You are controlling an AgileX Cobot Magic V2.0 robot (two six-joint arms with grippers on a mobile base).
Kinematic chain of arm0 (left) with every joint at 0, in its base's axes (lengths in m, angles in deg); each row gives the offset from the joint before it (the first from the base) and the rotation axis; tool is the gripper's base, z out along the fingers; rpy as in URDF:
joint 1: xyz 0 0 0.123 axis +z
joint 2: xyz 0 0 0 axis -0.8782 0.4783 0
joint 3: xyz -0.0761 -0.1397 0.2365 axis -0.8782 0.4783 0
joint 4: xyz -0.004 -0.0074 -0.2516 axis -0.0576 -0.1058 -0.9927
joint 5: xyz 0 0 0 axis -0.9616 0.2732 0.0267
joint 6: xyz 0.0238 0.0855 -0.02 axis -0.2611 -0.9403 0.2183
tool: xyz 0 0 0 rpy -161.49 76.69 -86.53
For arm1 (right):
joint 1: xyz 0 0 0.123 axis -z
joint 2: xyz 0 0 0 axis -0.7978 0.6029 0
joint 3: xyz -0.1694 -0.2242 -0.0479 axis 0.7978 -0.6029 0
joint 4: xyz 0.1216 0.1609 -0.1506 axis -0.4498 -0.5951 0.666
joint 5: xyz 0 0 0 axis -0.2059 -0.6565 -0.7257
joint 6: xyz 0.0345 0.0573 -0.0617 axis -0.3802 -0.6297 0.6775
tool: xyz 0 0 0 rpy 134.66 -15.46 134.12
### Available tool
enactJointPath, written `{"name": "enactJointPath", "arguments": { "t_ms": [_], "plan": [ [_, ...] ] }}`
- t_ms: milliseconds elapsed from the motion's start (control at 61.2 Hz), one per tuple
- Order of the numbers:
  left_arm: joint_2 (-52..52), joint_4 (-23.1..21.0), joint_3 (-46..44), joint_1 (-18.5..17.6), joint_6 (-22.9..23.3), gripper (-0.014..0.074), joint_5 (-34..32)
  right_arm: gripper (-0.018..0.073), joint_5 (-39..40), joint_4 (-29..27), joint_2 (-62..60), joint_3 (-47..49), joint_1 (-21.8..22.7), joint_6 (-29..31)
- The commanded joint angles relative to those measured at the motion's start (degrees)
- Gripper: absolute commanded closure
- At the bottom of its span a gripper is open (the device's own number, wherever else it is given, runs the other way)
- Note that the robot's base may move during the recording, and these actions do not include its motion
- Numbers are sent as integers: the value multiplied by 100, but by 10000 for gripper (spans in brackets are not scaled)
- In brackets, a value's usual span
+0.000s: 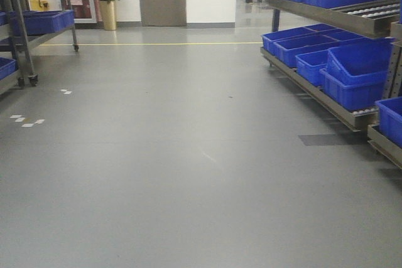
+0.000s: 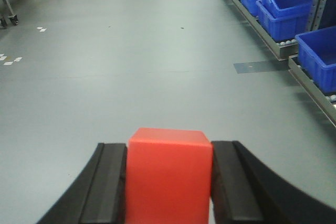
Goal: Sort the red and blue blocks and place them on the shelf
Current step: 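Drive the base down the aisle carrying both cubes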
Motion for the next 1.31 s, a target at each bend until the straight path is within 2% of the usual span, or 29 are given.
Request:
{"name": "enactJointPath", "arguments": {
  "t_ms": [0,1290],
  "plan": [
    [5,77,-168,8,27,475,-386,510,464,41,29,184,29,17],
    [5,77,-168,8,27,475,-386,510,464,41,29,184,29,17]
  ]
}}
